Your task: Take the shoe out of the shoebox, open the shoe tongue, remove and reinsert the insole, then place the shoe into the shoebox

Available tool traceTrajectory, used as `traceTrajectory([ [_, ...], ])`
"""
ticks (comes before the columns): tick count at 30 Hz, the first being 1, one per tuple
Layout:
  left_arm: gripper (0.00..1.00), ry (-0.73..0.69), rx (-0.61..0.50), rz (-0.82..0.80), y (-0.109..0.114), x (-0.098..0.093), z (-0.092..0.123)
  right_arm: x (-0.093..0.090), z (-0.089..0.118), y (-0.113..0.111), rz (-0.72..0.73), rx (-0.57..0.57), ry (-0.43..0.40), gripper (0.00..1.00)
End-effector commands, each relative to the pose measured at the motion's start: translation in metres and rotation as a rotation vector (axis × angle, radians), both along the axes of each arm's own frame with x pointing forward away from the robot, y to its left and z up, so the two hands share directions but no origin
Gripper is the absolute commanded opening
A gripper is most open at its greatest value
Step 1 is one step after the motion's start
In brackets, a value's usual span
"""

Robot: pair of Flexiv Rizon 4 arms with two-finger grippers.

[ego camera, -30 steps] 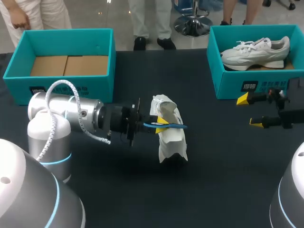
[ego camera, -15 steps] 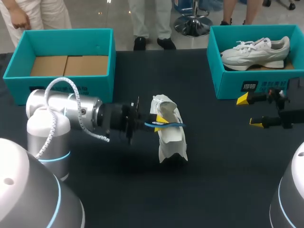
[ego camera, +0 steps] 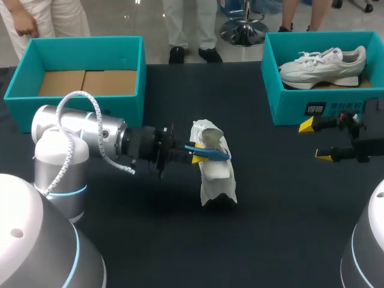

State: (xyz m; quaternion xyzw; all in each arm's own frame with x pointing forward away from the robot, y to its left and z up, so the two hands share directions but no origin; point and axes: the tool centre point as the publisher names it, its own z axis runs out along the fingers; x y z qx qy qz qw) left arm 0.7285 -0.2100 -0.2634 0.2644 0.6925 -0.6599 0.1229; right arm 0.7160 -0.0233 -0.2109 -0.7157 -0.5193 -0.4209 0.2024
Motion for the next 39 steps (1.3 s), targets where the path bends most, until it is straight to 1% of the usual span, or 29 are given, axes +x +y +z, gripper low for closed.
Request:
traceTrajectory([
  [1, 0.0, -0.003, 0.018, 0.006, -0.005, 0.004, -0.007, -0.001, 0.0, 0.001, -0.003, -0.005, 0.002, 1.0],
  [11, 0.0, -0.028, 0.042, 0.033, -0.003, 0.006, -0.012, -0.001, 0.0, 0.001, -0.003, -0.005, 0.002, 1.0],
  [18, 0.0, -0.038, 0.006, 0.013, -0.003, -0.01, 0.006, -0.001, 0.0, 0.001, -0.003, -0.005, 0.002, 1.0],
  [21, 0.0, -0.046, -0.001, 0.007, -0.004, -0.014, 0.009, -0.001, 0.0, 0.001, -0.003, -0.005, 0.002, 1.0],
  [26, 0.0, -0.038, 0.0, 0.003, -0.006, -0.016, 0.007, -0.001, 0.0, 0.001, -0.003, -0.005, 0.002, 1.0],
  [39, 0.0, -0.029, 0.031, 0.033, -0.003, -0.007, -0.008, -0.001, 0.0, 0.001, -0.003, -0.005, 0.002, 1.0],
])
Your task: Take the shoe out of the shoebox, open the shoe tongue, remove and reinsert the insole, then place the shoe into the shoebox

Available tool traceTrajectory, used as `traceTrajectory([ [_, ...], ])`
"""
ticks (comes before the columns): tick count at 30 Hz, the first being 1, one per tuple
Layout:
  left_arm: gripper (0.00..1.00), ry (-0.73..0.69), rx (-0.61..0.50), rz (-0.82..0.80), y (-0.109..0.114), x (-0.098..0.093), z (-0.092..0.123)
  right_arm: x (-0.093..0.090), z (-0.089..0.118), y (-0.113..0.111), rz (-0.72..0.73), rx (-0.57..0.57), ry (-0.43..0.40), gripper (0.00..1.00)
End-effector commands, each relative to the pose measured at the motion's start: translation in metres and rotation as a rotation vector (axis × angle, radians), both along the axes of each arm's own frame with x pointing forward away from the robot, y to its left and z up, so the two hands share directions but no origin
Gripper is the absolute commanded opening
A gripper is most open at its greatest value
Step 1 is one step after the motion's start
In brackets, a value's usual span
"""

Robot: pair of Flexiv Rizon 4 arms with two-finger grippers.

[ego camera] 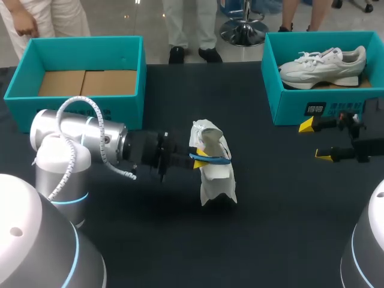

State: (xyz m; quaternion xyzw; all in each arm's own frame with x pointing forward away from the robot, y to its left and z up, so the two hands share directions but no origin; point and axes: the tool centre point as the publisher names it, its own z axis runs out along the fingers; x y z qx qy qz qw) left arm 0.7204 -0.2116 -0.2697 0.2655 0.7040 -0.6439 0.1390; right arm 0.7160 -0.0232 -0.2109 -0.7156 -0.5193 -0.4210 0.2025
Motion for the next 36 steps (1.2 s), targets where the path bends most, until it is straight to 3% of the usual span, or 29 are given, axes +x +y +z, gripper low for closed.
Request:
traceTrajectory([
  [1, 0.0, 0.0, 0.003, 0.005, -0.002, 0.002, -0.003, -0.001, 0.0, 0.001, -0.003, -0.005, 0.002, 1.0],
  [15, 0.0, 0.018, 0.023, 0.022, -0.008, 0.007, -0.015, -0.001, 0.0, 0.001, -0.003, -0.005, 0.002, 1.0],
  [26, 0.0, -0.01, -0.009, 0.002, -0.011, -0.007, 0.005, -0.001, 0.0, 0.001, -0.003, -0.005, 0.002, 1.0],
  [36, 0.0, 0.025, -0.023, -0.004, -0.015, -0.011, -0.004, -0.001, 0.0, 0.001, -0.003, -0.005, 0.002, 1.0],
])
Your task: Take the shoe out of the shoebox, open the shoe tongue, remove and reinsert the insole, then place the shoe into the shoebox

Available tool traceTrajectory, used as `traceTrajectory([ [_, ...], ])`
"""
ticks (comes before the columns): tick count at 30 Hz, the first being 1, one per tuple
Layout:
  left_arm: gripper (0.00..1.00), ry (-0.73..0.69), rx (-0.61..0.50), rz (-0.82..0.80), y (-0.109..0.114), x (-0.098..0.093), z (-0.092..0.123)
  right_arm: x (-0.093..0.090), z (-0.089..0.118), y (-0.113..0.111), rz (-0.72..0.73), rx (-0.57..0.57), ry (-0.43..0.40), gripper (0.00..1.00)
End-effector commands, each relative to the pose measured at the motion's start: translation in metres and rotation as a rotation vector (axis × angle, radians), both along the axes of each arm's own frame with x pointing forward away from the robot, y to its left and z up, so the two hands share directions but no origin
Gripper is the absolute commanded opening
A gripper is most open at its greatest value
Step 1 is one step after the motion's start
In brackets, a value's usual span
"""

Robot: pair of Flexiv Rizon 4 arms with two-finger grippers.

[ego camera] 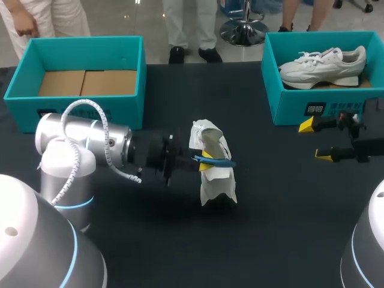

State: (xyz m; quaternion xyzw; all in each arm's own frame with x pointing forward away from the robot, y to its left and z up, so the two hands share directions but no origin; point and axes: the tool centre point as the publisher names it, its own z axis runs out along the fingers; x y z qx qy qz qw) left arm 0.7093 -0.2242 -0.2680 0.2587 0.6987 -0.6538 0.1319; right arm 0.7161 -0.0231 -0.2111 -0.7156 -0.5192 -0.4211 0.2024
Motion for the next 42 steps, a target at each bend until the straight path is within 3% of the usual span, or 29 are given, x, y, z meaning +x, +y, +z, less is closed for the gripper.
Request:
traceTrajectory([
  [1, 0.0, 0.004, -0.007, 0.005, -0.003, 0.001, -0.007, -0.001, 0.0, 0.001, -0.003, -0.005, 0.002, 1.0],
  [17, 0.0, 0.025, 0.01, 0.054, -0.005, 0.016, -0.029, -0.001, 0.0, 0.001, -0.003, -0.005, 0.002, 1.0],
  [42, 0.0, 0.008, 0.017, 0.068, -0.004, 0.015, -0.026, -0.001, 0.0, 0.001, -0.003, -0.005, 0.002, 1.0],
])
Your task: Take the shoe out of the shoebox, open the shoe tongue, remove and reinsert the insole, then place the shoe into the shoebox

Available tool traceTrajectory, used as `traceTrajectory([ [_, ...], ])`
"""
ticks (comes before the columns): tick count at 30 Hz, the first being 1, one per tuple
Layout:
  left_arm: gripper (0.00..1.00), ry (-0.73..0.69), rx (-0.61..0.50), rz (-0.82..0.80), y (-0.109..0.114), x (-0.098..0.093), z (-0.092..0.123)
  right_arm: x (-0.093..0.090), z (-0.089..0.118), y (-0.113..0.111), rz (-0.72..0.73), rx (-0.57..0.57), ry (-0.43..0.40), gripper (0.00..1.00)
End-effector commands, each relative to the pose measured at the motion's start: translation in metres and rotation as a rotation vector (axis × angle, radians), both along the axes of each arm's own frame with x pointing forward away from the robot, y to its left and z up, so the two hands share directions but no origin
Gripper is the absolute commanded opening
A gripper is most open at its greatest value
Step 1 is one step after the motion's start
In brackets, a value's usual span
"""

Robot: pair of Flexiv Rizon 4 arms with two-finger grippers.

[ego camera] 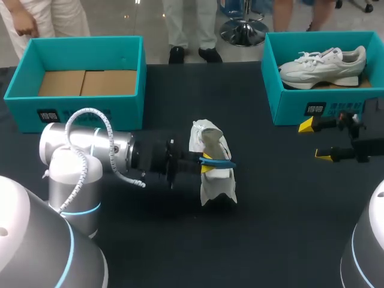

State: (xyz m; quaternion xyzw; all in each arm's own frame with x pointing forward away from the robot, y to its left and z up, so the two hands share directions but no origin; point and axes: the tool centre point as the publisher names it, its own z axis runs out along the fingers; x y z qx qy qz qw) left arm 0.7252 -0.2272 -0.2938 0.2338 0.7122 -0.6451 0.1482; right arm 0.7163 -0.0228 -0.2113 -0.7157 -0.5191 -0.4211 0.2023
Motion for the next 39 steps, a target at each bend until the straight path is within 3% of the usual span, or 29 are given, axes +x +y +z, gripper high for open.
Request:
traceTrajectory([
  [1, 0.0, 0.0, 0.002, 0.002, -0.0008, -0.0011, 0.0, -0.0011, 0.0003, 0.0008, -0.003, -0.005, 0.003, 1.0],
  [39, 0.0, -0.022, -0.02, 0.002, -0.0004, -0.0006, -0.0008, -0.0011, 0.0003, 0.0008, -0.003, -0.005, 0.003, 1.0],
])
